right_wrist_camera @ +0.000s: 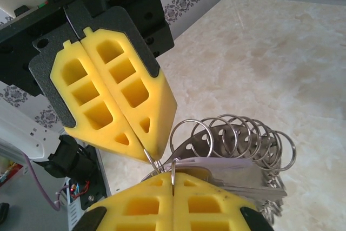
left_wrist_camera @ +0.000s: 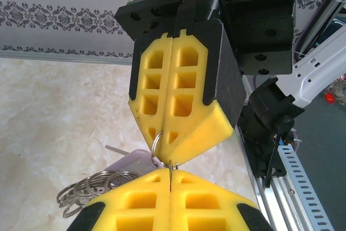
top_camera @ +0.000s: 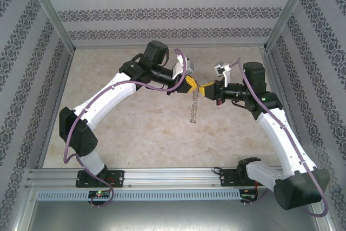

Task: Put the keys on the keyring

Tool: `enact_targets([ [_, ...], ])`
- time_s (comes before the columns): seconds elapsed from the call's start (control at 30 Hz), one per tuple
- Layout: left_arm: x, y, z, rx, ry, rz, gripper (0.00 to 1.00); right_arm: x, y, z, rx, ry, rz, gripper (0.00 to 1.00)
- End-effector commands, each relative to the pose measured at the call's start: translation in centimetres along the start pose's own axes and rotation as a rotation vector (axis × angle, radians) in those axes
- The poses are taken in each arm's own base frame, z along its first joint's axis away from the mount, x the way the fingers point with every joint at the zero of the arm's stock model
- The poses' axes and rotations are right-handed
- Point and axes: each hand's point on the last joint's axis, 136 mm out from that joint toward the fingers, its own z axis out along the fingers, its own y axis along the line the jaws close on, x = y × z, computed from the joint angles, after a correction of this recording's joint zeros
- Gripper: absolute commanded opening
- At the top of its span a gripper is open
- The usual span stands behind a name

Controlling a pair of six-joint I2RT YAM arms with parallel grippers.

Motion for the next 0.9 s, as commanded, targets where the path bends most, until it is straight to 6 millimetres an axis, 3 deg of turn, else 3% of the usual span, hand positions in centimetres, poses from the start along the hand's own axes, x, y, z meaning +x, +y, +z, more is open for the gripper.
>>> enact_targets([
  [0.0,-1.4,-0.8,0.1,0.030,-0.024,0.049,0.00,-0.9,0.6,-0.1,-0.002,-0.012,-0.055,0.00],
  [0.33,-1.2,-0.8,0.0,0.026,-0.020,0.053,0.00,0.3,-2.4,-1.6,0.188,-0.033,0.010,0.00],
  [0.87,-1.2,-0.8,0.2,0.031,-0.021,0.057,0.00,0.0,1.6,-1.3,-0.008,-0.021,-0.011,0.00],
])
